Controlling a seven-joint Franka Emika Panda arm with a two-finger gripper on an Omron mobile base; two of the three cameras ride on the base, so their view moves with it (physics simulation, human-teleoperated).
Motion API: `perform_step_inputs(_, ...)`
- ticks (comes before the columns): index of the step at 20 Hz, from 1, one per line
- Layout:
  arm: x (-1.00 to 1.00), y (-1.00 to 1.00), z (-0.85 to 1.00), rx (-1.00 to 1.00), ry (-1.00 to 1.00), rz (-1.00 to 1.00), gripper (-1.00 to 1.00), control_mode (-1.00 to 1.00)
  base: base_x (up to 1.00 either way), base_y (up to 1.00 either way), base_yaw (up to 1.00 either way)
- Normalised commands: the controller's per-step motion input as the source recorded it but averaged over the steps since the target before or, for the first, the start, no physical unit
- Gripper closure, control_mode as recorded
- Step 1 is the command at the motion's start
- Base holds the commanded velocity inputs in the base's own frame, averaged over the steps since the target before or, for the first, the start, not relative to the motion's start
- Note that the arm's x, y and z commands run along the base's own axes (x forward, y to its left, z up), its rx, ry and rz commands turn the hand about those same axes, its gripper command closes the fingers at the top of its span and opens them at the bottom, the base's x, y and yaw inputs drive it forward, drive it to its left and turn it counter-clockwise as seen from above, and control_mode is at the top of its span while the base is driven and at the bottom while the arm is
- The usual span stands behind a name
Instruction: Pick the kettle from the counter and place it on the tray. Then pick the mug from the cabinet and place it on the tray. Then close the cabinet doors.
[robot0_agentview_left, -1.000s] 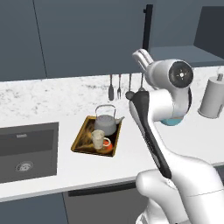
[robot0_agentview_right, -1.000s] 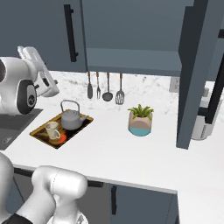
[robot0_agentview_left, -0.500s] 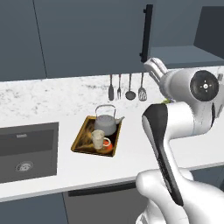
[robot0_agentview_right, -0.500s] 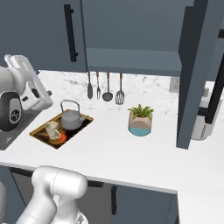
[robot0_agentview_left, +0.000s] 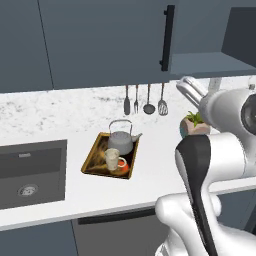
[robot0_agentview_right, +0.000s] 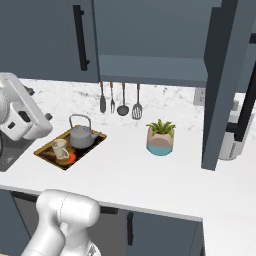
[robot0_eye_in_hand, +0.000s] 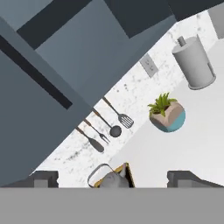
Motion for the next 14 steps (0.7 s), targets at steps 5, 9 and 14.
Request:
perform_step_inputs(5, -0.61, -0.28, 0.02, -0.08, 0.0, 0.0, -1.0, -1.0, 0.0, 0.0, 0.0)
perform_step_inputs(9, -0.55, -0.42, 0.02, -0.09, -0.03, -0.02, -1.0, -1.0, 0.0, 0.0, 0.0)
perform_step_inputs(14, -0.33, -0.53, 0.0, -0.09, -0.04, -0.27, -1.0, -1.0, 0.0, 0.0, 0.0)
